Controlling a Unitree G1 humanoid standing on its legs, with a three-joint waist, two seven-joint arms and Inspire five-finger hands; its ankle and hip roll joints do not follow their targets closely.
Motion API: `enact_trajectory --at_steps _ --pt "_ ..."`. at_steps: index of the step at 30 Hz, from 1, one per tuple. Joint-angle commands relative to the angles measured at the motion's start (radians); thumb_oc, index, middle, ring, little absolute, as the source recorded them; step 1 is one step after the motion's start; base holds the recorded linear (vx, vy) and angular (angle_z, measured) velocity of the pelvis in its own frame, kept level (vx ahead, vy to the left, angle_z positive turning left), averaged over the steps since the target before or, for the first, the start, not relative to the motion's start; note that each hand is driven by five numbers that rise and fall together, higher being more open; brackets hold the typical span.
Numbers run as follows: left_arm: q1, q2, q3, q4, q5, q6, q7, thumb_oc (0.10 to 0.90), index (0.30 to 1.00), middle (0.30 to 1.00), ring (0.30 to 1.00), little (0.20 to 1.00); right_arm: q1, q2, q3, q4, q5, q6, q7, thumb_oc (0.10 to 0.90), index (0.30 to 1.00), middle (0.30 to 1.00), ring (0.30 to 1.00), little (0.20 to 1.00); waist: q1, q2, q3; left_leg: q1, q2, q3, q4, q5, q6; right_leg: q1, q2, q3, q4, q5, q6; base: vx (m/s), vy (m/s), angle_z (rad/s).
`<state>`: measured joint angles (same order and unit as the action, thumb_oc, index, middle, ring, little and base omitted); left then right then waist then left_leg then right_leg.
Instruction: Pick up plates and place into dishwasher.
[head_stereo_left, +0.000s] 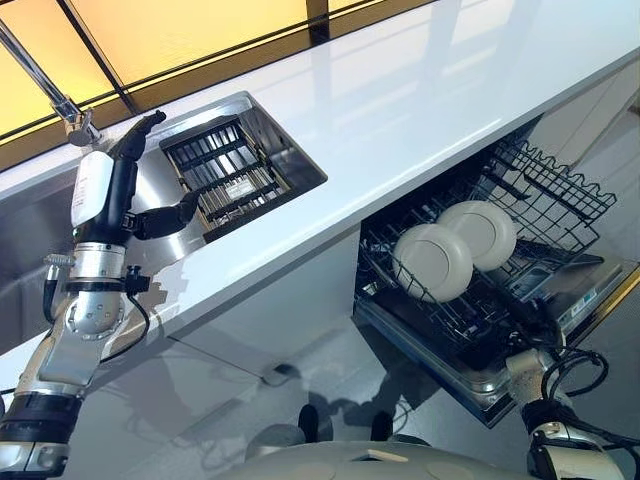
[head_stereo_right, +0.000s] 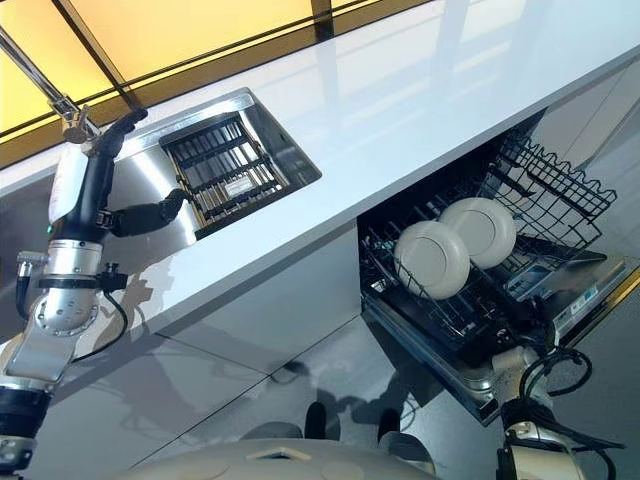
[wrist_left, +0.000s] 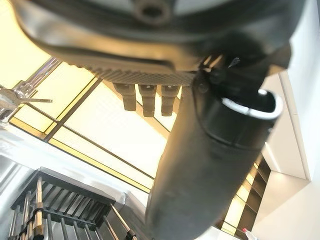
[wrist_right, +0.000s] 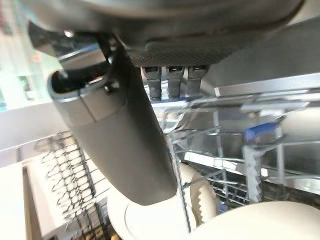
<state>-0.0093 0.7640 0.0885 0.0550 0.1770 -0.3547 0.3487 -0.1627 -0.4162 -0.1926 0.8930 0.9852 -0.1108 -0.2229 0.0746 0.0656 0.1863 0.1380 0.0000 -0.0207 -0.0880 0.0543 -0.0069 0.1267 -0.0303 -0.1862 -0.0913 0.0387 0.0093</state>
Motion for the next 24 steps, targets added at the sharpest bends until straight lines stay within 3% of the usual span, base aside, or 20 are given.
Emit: enact_trajectory --at_steps 1,6,13,18,20,24 --pt "-0.054 0.081 0.106 -0.049 -0.049 -0.053 0.050 0.800 0.900 0.900 0.900 0.900 -0.067 -0.072 0.003 -0.019 0.032 -0.015 0.102 0.800 0.900 0.900 0.900 0.900 -0.010 -0.009 -0.061 -0.058 -0.018 0.049 0.123 -0.132 -0.018 -0.017 0.036 -0.026 0.149 -0.178 -0.002 0.05 -0.022 -0.03" --pt "-0.069 0.095 0.096 -0.062 -0.048 -0.044 0.044 0.800 0.900 0.900 0.900 0.900 -0.087 -0.084 -0.001 -0.012 0.117 0.025 0.170 0.800 0.900 0.900 0.900 0.900 -0.005 -0.002 -0.057 -0.065 -0.005 0.056 0.092 -0.102 -0.037 -0.012 0.036 -0.040 0.141 -0.180 0.000 0.02 -0.007 -0.01" --pt "-0.082 0.091 0.076 -0.063 -0.046 -0.041 0.050 0.800 0.900 0.900 0.900 0.900 -0.156 -0.071 0.039 -0.055 0.168 0.031 0.265 0.800 0.900 0.900 0.900 0.900 0.005 0.002 -0.054 -0.077 -0.011 0.048 0.126 -0.118 -0.034 -0.018 0.026 -0.052 0.145 -0.176 -0.005 -0.01 0.012 0.02" --pt "-0.095 0.084 0.056 -0.056 -0.043 -0.029 0.046 0.800 0.900 0.900 0.900 0.900 -0.196 -0.055 0.112 -0.146 0.060 -0.064 0.274 0.800 0.900 0.900 0.900 0.900 0.011 -0.001 -0.059 -0.072 -0.016 0.045 0.129 -0.122 -0.030 -0.010 0.023 -0.056 0.138 -0.173 -0.002 0.03 0.037 0.00" --pt "-0.108 0.075 0.039 -0.052 -0.037 -0.016 0.048 0.800 0.900 0.900 0.900 0.900 -0.236 -0.050 0.165 -0.218 -0.062 -0.151 0.195 0.800 0.900 0.900 0.900 0.900 0.015 -0.002 -0.062 -0.067 -0.018 0.042 0.124 -0.121 -0.027 -0.006 0.022 -0.057 0.134 -0.171 -0.001 0.04 0.058 0.00" --pt "-0.121 0.064 0.023 -0.040 -0.034 -0.005 0.059 0.800 0.900 0.900 0.900 0.900 -0.285 -0.047 0.211 -0.285 -0.189 -0.181 0.137 0.800 0.900 0.900 0.900 0.900 0.020 -0.004 -0.064 -0.063 -0.023 0.036 0.118 -0.119 -0.023 -0.004 0.021 -0.058 0.130 -0.167 0.002 0.02 0.064 0.01"
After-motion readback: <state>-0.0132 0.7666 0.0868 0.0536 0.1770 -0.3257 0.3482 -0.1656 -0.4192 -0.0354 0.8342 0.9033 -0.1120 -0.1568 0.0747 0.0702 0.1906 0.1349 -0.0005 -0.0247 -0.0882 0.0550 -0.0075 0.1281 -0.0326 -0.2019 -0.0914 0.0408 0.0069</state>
